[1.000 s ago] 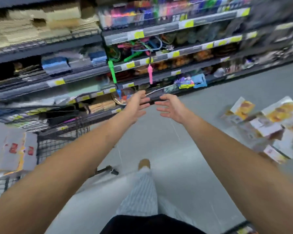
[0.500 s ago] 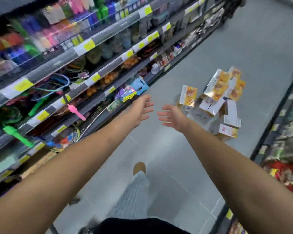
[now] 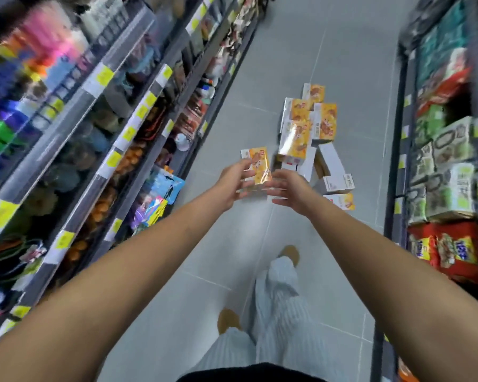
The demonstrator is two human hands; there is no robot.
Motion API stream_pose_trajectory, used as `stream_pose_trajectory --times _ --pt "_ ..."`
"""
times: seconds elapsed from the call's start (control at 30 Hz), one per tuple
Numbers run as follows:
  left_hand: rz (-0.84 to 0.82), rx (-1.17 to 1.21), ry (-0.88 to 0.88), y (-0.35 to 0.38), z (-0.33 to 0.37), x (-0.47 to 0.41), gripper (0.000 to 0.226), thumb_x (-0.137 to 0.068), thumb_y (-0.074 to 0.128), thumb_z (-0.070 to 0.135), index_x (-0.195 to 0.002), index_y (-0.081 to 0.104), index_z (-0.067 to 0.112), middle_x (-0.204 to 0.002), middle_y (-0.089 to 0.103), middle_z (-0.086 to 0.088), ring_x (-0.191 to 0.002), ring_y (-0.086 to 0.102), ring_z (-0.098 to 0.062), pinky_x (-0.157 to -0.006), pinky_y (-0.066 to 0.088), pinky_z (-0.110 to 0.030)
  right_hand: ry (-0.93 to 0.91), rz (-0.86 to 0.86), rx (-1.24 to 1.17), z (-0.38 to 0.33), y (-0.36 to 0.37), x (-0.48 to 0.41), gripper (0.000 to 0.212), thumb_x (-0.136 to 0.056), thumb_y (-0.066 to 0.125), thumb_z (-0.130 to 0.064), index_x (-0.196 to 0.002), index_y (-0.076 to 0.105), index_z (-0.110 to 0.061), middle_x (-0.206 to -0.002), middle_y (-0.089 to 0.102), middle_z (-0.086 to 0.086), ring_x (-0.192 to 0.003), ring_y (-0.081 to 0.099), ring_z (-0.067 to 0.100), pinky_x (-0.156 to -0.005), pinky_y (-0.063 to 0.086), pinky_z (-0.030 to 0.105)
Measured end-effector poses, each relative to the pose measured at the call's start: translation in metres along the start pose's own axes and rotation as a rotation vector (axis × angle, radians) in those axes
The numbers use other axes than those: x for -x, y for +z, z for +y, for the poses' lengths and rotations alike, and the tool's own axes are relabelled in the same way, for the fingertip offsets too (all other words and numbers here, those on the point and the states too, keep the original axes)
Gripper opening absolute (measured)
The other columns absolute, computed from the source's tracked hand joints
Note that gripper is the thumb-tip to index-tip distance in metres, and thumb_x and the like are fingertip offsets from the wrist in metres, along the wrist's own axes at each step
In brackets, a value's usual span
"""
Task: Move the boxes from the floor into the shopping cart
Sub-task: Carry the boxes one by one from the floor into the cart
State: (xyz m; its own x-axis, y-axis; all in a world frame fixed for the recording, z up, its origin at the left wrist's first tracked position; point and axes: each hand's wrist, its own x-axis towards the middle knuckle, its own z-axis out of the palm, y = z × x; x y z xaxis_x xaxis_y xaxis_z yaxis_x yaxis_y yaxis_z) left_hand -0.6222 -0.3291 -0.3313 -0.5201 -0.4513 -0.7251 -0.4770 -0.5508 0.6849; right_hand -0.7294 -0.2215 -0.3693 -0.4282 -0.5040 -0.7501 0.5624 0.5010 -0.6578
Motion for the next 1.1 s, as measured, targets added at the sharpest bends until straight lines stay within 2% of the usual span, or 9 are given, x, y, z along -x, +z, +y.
stream_pose_trajectory --times 0.1,0.2,0.3,0.4,0.53,0.73,0.93,1.03,1.1 --pt "-0.019 -0.05 -0.013 0.039 0.033 -0.044 0.015 -0.094 0.049 0.035 -0.085 0.054 0.025 -0.1 0.059 0.005 -0.076 0.056 -0.008 -0.06 0.039 -0.023 0.001 0.05 -0.052 -0.037 -0.043 -0.032 0.014 -0.096 0.047 -0.025 -0.089 0.057 -0.018 -0.087 0.067 0.001 -0.074 0.061 0.016 -0.063 0.043 0.027" --pt "-0.026 -0.104 -0.028 0.086 0.069 -0.092 0.023 -0.092 0.051 0.038 -0.106 0.06 0.023 -0.114 0.061 0.004 -0.088 0.056 -0.013 -0.063 0.04 -0.024 0.017 0.079 -0.106 -0.079 -0.093 -0.071 0.011 -0.095 0.048 -0.023 -0.094 0.056 -0.016 -0.092 0.068 0.005 -0.073 0.061 0.017 -0.062 0.042 0.027" --pt "-0.016 -0.176 -0.036 0.135 0.106 -0.136 0.037 -0.094 0.05 0.037 -0.125 0.056 0.019 -0.117 0.058 0.004 -0.099 0.053 -0.013 -0.08 0.041 -0.029 0.044 0.118 -0.137 -0.12 -0.143 -0.108 0.014 -0.096 0.046 -0.025 -0.093 0.057 -0.017 -0.1 0.067 0.007 -0.078 0.062 0.019 -0.073 0.046 0.032" --pt "-0.022 -0.253 -0.009 0.169 0.127 -0.172 0.039 -0.093 0.052 0.039 -0.126 0.052 0.019 -0.125 0.054 0.001 -0.112 0.052 -0.017 -0.093 0.038 -0.034 0.052 0.137 -0.146 -0.15 -0.178 -0.139 0.016 -0.098 0.045 -0.027 -0.092 0.056 -0.018 -0.09 0.068 0.003 -0.078 0.063 0.018 -0.067 0.046 0.03" --pt "-0.002 -0.304 0.003 0.202 0.151 -0.218 0.062 -0.09 0.052 0.053 -0.139 0.042 0.017 -0.144 0.044 -0.002 -0.129 0.044 -0.023 -0.107 0.036 -0.039 0.074 0.202 -0.168 -0.18 -0.218 -0.184 0.014 -0.092 0.052 -0.023 -0.097 0.06 -0.012 -0.086 0.068 0.003 -0.052 0.061 0.009 -0.053 0.044 0.025" --pt "0.041 -0.298 -0.051 0.223 0.17 -0.299 0.081 -0.086 0.051 0.061 -0.148 0.026 0.017 -0.152 0.033 -0.004 -0.138 0.035 -0.025 -0.113 0.029 -0.045 0.081 0.254 -0.217 -0.201 -0.25 -0.258 0.01 -0.093 0.054 -0.026 -0.089 0.059 -0.018 -0.094 0.067 0.005 -0.074 0.059 0.016 -0.06 0.043 0.027" --pt "0.019 -0.368 -0.125 0.218 0.156 -0.399 0.08 -0.088 0.049 0.06 -0.149 0.022 0.016 -0.154 0.029 -0.005 -0.139 0.032 -0.026 -0.113 0.029 -0.047 0.17 0.321 -0.197 -0.174 -0.265 -0.351 0.044 -0.088 0.063 -0.039 -0.124 0.06 -0.014 -0.113 0.065 0.004 -0.081 0.058 0.014 -0.069 0.045 0.03" --pt "0.045 -0.385 -0.192 0.211 0.138 -0.457 0.078 -0.089 0.051 0.057 -0.149 0.024 0.015 -0.153 0.032 -0.005 -0.138 0.033 -0.026 -0.113 0.029 -0.046 0.252 0.321 -0.215 -0.153 -0.265 -0.409 0.039 -0.09 0.06 -0.037 -0.123 0.058 -0.016 -0.122 0.063 0.004 -0.103 0.059 0.02 -0.085 0.046 0.035" --pt "0.036 -0.382 -0.211 0.21 0.124 -0.496 0.079 -0.089 0.052 0.055 -0.15 0.022 0.014 -0.154 0.03 -0.006 -0.139 0.032 -0.026 -0.113 0.029 -0.043 0.278 0.311 -0.203 -0.144 -0.267 -0.444 0.031 -0.092 0.058 -0.036 -0.118 0.057 -0.019 -0.122 0.062 0.003 -0.108 0.058 0.02 -0.091 0.045 0.037"
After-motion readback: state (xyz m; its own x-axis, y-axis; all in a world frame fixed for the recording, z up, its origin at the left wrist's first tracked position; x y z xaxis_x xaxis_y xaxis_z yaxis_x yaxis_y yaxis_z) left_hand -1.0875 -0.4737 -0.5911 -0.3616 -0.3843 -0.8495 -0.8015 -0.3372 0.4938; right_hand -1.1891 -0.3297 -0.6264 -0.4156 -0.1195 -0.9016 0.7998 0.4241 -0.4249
